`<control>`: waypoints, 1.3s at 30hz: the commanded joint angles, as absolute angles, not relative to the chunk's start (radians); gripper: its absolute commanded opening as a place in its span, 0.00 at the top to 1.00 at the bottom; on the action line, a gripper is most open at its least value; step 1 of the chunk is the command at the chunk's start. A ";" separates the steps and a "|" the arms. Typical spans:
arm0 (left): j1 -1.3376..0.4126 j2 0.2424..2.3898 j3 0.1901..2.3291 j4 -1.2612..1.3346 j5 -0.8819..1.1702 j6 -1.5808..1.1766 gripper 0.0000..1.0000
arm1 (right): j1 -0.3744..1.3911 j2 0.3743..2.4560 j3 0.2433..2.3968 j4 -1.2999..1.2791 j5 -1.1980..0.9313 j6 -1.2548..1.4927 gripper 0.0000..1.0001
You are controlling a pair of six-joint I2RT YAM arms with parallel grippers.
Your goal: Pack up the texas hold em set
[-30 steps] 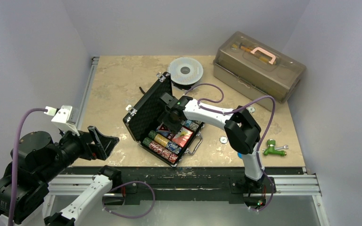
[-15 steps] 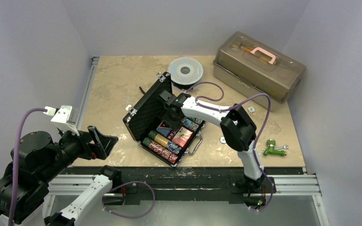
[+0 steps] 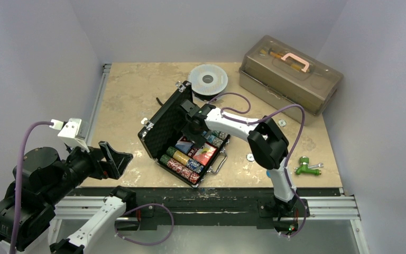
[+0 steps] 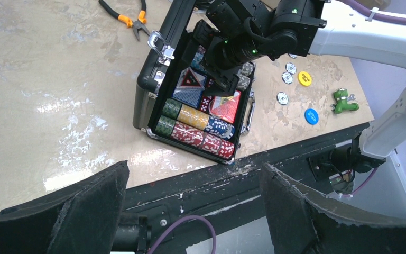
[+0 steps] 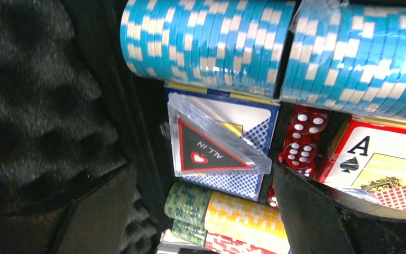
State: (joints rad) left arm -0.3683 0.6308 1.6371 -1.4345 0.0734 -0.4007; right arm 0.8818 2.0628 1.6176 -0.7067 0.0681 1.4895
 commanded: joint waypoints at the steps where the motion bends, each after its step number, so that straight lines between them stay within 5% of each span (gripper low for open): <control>1: -0.376 0.652 1.614 -1.397 0.075 -0.415 0.10 | 0.830 1.848 1.538 -0.697 0.042 1.260 0.01; 7: -0.375 0.672 1.565 -1.324 0.078 -0.467 0.10 | 0.690 1.458 1.282 -0.788 0.271 0.905 0.01; 15: -0.376 0.743 1.542 -1.233 0.121 -0.523 0.11 | 0.163 1.111 0.893 -0.926 0.203 0.925 0.01; 23: -0.376 0.761 1.544 -1.230 0.133 -0.549 0.12 | -0.123 1.102 0.661 -0.991 0.105 1.041 0.01; 39: -0.375 0.753 1.531 -1.235 0.145 -0.572 0.12 | -0.136 1.226 0.612 -0.858 0.045 0.970 0.15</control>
State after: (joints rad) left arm -0.3691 0.7532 1.5394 -1.2728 0.1249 -0.5442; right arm -0.1314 1.2068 0.5896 -0.8932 0.0525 0.9859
